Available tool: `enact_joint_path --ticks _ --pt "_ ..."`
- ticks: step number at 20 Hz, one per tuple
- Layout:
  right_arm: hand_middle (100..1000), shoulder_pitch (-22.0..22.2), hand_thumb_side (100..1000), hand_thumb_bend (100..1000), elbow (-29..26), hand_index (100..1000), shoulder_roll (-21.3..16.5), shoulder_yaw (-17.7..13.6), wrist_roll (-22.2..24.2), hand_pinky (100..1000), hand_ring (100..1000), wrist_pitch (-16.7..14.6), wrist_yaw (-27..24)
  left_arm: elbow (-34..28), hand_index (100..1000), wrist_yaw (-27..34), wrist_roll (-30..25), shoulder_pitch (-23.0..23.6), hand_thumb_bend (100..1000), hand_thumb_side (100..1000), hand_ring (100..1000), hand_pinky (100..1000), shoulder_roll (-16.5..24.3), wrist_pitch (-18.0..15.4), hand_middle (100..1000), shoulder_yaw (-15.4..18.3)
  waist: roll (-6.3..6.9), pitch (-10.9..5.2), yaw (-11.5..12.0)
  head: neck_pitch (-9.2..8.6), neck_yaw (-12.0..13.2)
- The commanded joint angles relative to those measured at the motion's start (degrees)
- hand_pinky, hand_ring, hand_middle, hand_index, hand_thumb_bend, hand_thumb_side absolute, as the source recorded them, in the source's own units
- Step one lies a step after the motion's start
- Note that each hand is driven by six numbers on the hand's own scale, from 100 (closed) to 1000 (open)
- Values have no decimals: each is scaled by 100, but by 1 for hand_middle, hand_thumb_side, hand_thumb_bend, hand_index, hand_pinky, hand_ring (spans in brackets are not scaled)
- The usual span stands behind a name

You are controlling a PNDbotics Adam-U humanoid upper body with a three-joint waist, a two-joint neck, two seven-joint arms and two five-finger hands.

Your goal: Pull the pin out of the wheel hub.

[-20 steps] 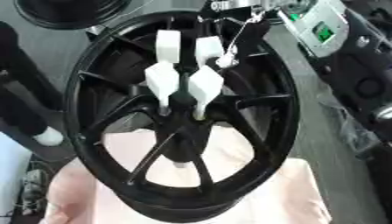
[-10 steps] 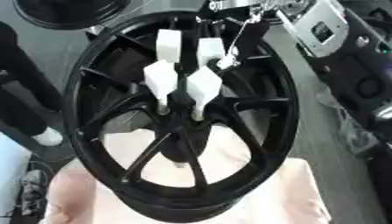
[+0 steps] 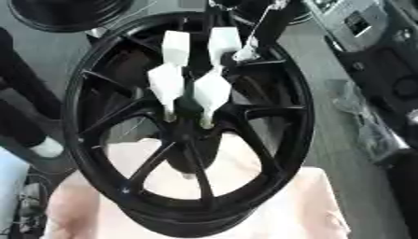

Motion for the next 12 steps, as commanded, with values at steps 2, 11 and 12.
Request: enact_joint_path --ticks 2,11,12 --pt "257 -95 100 347 -358 505 -270 -252 -93 699 428 142 -236 -79 793 1 3 -39 100 706 838 711 152 -15 754 13 26 -108 -12 -27 -19" --pt "253 -34 100 301 -570 510 -901 -1113 -444 721 410 738 -1026 -82 793 3 33 -5 100 705 838 711 160 -27 755 52 24 -116 -98 2 75" --pt "254 55 100 299 -602 511 -1054 -1277 -543 723 410 799 -1126 -85 793 3 44 -3 100 704 838 711 161 -31 755 63 23 -111 -108 -3 93"
